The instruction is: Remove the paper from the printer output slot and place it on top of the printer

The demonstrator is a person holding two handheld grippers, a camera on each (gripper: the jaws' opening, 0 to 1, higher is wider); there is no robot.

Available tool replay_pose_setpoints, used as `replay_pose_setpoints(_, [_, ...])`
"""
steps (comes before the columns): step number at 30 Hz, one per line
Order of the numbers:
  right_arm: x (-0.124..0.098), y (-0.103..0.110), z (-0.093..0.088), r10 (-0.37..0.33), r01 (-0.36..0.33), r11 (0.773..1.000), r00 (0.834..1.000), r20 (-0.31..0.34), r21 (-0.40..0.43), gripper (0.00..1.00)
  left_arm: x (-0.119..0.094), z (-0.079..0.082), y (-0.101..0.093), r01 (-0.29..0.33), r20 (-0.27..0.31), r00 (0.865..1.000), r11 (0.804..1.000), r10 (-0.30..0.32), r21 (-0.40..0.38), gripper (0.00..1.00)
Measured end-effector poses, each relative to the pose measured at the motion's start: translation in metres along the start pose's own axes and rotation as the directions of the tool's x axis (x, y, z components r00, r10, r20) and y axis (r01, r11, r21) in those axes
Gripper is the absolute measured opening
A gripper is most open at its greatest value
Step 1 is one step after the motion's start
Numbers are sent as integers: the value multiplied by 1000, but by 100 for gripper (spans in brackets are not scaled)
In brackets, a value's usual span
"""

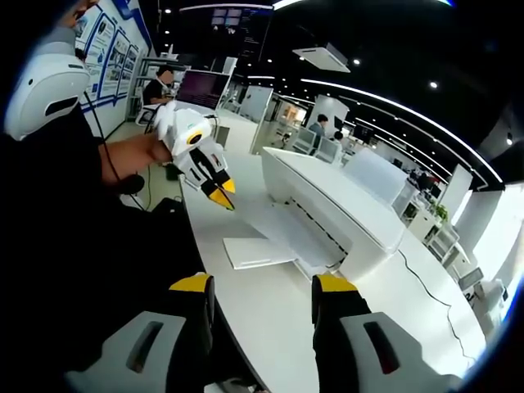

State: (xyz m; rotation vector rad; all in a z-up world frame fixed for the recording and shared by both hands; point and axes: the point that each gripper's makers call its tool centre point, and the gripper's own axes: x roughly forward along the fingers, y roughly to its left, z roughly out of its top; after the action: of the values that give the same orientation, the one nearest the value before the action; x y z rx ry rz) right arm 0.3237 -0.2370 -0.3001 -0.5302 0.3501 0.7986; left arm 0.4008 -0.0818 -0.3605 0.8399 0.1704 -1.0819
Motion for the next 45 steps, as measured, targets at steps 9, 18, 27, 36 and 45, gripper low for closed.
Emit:
replay_pose_setpoints(9, [0,0,-2,1,-1,1000,1000,-5,2,43,-2,2,-1,11,11,1000,1000,-11,-21,6])
replay_pose_setpoints(18, [0,0,-3,6,-6,1000,1000,-5,2,42,-2,3,0,16,17,1000,999,-15,-29,6])
replay_pose_setpoints(27, [0,-1,-4,6,-6,1000,1000,-8,4,42,-2,3,2,14,23,1000,1000,-14,-26,6])
replay_pose_setpoints(36, [2,-2,-5,8,-8,1000,1000,-9,7,42,0,3,3,27,18,999,999,-26,-18,6])
replay_pose_setpoints(45, [1,-1,-3,8,-8,1000,1000,-10,1,42,1,2,5,32,14,999,999,-32,-20,6])
